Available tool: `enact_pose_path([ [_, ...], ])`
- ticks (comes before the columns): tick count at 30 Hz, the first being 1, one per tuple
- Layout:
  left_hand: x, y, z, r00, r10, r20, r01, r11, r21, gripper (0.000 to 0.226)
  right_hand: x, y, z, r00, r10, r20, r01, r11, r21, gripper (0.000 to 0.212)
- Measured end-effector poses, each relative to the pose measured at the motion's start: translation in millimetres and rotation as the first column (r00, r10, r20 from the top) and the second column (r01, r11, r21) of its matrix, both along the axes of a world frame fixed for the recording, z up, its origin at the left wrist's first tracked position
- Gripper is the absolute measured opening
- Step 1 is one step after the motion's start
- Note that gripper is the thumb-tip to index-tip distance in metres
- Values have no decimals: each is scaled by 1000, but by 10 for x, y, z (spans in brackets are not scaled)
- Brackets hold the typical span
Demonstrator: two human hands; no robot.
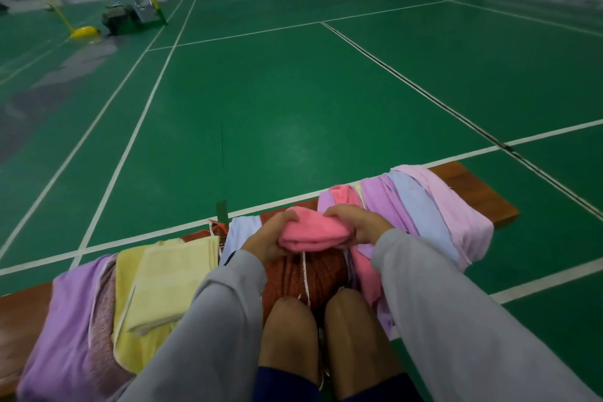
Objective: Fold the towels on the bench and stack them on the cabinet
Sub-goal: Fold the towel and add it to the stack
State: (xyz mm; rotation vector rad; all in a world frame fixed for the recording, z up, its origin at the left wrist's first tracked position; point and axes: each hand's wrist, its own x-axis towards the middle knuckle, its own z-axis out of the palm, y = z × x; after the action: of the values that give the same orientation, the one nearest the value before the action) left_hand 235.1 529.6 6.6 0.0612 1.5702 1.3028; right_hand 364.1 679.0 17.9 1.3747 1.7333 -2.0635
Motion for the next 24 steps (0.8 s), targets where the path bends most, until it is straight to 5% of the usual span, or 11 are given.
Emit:
enact_pose_path([
  [2, -114, -135, 102, 998, 50, 48, -54, 996, 70, 19, -73, -128, 162, 998, 40, -41, -43, 995, -92, 18],
  [10, -877, -1211, 475, 974, 73, -213, -69, 997, 24, 6, -1051, -798, 532, 918, 394, 45, -391, 919, -48, 26],
  [15, -1341, -2021, 617, 843, 401, -359, -313, 908, 279, 50, -1538, -1488, 609, 936, 319, -147, -308, 947, 92, 19],
  [18, -1429, -2558, 296, 860, 375, -346, -344, 927, 149, 63, -1589, -1931, 262, 914, 376, -154, -372, 927, 55, 27],
  [21, -1338, -3010, -138, 845, 242, -477, -358, 918, -169, 55, -1535, -2297, -258, 865, 501, -14, -501, 865, -13, 38],
  [24, -1317, -3215, -361, 863, 151, -483, -319, 902, -289, 48, -1574, -2448, -478, 844, 532, 68, -534, 845, 12, 33],
])
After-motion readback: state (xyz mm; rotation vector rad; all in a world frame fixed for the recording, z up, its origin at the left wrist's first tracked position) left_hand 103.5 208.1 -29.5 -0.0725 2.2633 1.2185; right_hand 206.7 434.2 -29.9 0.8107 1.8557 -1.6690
